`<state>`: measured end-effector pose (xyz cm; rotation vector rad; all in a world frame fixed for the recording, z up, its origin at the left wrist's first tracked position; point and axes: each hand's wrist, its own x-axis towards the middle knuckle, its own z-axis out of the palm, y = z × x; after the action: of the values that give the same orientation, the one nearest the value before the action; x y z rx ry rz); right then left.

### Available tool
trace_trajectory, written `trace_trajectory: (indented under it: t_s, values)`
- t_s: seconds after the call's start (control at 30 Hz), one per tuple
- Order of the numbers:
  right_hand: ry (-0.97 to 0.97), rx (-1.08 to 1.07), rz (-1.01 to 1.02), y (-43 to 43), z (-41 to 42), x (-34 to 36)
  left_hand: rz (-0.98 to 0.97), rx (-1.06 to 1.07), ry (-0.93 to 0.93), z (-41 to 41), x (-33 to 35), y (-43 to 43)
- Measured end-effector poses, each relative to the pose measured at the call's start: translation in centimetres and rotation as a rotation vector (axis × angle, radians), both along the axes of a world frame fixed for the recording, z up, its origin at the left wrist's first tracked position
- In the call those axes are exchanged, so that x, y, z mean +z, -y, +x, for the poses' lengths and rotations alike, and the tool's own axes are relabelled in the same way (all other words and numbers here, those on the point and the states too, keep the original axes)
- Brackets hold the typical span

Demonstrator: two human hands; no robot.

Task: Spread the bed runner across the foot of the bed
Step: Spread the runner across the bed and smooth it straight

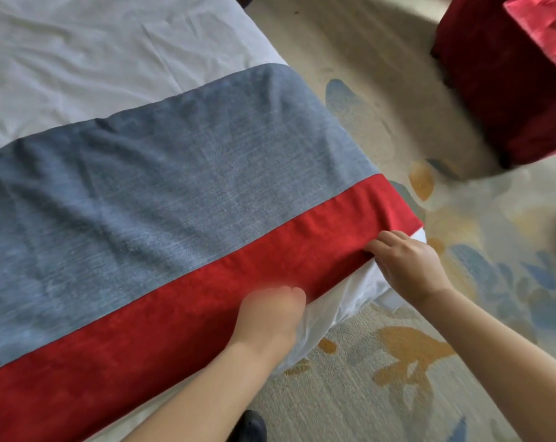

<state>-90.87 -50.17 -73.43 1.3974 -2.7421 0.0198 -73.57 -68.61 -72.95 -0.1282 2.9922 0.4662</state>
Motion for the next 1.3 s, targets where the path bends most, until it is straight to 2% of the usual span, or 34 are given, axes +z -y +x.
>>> trace_trajectory:
  t_s: [0.23,0.33,0.43,0.57,0.73,0.9,1.07,1.3]
  values:
    - [0.086,-0.154,0.175,0.7,-0.1,0.5,0.068,-0.024,0.010,-0.3,0.4,-0.9]
    - [0.094,-0.098,0.247,2.5,0.6,2.3,0.089,0.020,-0.072,0.3,0.8,0.5]
    - [0.080,-0.009,0.200,5.1,1.8,4.9,0.096,0.122,-0.130,1.8,2.3,4.1]
    - [0.087,-0.037,0.047,11.9,4.6,8.5,-0.002,0.247,-0.198,4.6,5.4,11.1]
    - [0.124,0.072,0.018,21.6,12.7,11.1,-0.054,0.408,-0.139,11.7,8.1,18.9]
    - [0.141,0.116,0.101,29.6,22.1,12.9,-0.080,0.531,-0.078,22.3,10.1,26.1]
    - [0.136,0.156,0.089,38.3,30.7,14.4,-0.132,0.639,-0.082,32.4,11.9,33.3]
    - [0.173,0.328,0.064,50.7,39.1,14.3,-0.184,0.737,-0.066,40.2,11.8,41.7]
